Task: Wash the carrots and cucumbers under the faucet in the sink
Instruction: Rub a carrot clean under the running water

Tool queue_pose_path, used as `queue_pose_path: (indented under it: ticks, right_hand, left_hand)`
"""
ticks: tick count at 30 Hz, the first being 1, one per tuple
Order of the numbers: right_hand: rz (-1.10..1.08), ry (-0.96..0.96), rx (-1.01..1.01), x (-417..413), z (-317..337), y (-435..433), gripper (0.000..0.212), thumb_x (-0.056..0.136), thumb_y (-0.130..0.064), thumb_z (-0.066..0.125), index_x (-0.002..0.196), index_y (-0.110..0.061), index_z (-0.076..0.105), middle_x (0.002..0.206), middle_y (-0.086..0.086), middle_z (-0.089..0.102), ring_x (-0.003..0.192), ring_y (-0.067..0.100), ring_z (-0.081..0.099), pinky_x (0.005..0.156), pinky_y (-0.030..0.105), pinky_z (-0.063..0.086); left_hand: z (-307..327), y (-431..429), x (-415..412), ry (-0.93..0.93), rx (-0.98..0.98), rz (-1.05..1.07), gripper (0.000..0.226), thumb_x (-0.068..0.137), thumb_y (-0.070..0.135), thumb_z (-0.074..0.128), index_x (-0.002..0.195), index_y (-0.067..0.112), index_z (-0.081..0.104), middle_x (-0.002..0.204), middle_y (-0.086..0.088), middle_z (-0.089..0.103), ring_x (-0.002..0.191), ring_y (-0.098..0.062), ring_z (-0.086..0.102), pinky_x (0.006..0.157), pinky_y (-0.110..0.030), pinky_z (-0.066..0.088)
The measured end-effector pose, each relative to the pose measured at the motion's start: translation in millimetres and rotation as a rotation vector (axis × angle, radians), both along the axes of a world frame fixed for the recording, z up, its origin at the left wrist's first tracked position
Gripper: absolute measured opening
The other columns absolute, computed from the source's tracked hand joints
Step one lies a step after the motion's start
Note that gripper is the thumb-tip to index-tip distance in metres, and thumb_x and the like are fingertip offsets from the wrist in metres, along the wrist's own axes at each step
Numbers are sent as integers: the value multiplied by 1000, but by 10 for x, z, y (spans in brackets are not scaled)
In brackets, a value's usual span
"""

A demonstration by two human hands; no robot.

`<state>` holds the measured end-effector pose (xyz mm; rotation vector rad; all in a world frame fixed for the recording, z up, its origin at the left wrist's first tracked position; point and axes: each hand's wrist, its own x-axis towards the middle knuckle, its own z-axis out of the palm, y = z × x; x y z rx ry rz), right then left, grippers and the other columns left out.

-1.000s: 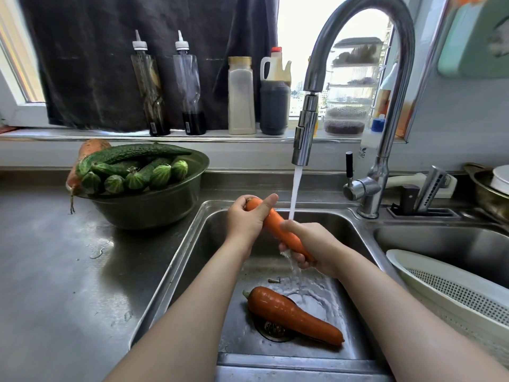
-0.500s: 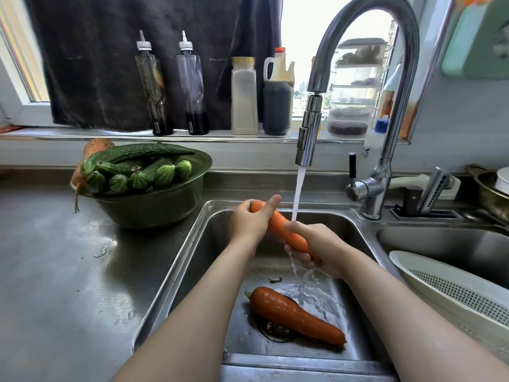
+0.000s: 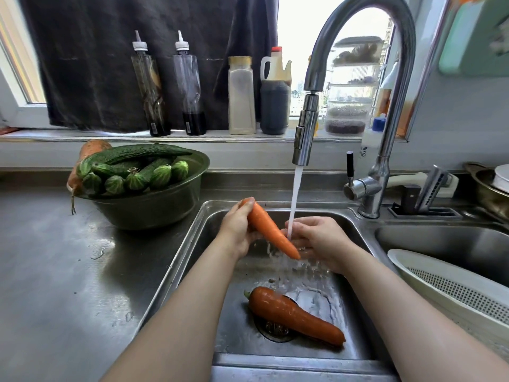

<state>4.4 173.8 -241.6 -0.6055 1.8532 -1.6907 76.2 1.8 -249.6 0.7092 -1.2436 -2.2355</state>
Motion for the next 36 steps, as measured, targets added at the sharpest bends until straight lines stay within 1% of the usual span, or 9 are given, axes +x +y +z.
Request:
queue_pose_path:
  ticks: [2,6,10,16,21,26,30,33,36]
  right_hand:
    - [-22,45,-40,61,23,-14,15,88,-11,79,101,-5,76,91,11,80,76,21,77,61,30,60]
    - [-154,116,-10,125,-3,-122,22,79,-19,89,90,-9,73,89,13,77,70,22,74,60,32,60]
    - [85,-44,46,65,-17,-91,32,100,-36,66,124,-14,64,107,15,73,78,29,76,57,37,60]
    - [180,-122,16,-29,13,-5,23,107,-24,48,108,-6,62,75,7,66,44,13,45,40,21,33]
    - [284,-343,17,-65,30,51,45,111,-32,26,112,-1,59,74,8,60,42,13,41,42,22,32]
    - [342,-314,2,45,32,-40,38,110,-32,32,111,-5,58,77,6,61,47,13,42,44,21,32]
    - [224,-66,70,81,-25,-92,28,108,-37,48,106,-10,58,65,-2,48,46,11,33,40,21,26]
    - [-32,-61,129,1,-30,-90,41,105,-50,48,95,-13,62,52,-5,47,37,10,36,36,21,26]
    - [-163,53,339,-110,-57,4,59,107,-52,38,79,-9,67,46,-1,50,34,13,41,38,20,30]
  left_hand:
    - [9,-71,20,3,65,56,38,100,31,64,135,20,53,121,-11,58,104,-28,60,67,-46,57]
    - [3,-127,51,-15,99,145,46,95,35,71,135,19,56,132,-12,59,113,-28,59,73,-46,59]
    - [-9,-67,43,-21,111,183,49,91,32,76,132,19,52,132,-12,56,111,-28,59,65,-44,59]
    - [3,9,4,-43,103,82,56,93,32,73,139,15,47,137,-15,51,118,-34,56,72,-45,62]
    - [-9,-18,24,-60,41,87,62,90,39,76,142,19,50,135,-15,56,118,-34,59,63,-41,62]
    - [-16,-64,45,-122,-13,196,69,84,49,79,140,22,51,130,-11,57,113,-31,59,63,-36,56]
    - [-28,-71,63,-126,-99,160,65,86,54,75,139,22,52,129,-11,59,109,-27,60,62,-35,56]
    - [24,14,84,-21,11,-5,46,101,45,59,135,15,54,123,-13,63,106,-27,64,70,-40,58]
    - [97,173,108,121,104,-157,25,109,25,46,129,12,55,124,-18,66,115,-33,64,87,-47,57]
